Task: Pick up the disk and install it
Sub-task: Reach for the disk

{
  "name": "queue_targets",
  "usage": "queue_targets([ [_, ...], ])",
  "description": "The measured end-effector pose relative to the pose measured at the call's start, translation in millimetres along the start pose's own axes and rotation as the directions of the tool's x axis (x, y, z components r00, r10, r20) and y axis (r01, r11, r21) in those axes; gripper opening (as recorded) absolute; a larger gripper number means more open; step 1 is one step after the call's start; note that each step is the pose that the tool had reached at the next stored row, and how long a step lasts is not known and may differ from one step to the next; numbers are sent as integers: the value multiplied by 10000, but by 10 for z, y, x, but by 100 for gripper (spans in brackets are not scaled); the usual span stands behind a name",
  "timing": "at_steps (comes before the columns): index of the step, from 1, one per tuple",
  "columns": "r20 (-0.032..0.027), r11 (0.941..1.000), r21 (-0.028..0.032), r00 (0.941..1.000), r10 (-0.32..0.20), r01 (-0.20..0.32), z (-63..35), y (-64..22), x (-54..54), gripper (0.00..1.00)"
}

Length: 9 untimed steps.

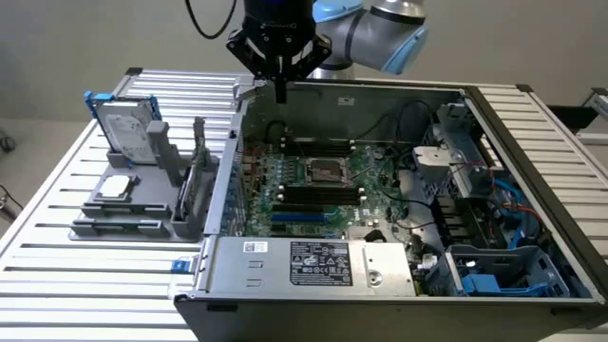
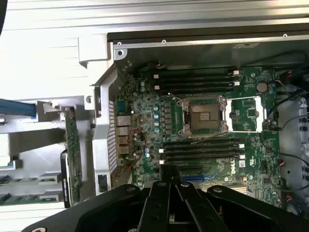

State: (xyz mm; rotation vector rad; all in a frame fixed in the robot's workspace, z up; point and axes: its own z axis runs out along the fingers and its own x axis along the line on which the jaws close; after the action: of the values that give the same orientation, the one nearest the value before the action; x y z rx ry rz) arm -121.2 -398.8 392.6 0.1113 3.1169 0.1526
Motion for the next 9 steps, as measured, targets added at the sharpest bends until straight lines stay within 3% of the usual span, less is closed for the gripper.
queue_targets([
  [9,-2,10000,-32,10000,1,-1,0,0,0,11],
])
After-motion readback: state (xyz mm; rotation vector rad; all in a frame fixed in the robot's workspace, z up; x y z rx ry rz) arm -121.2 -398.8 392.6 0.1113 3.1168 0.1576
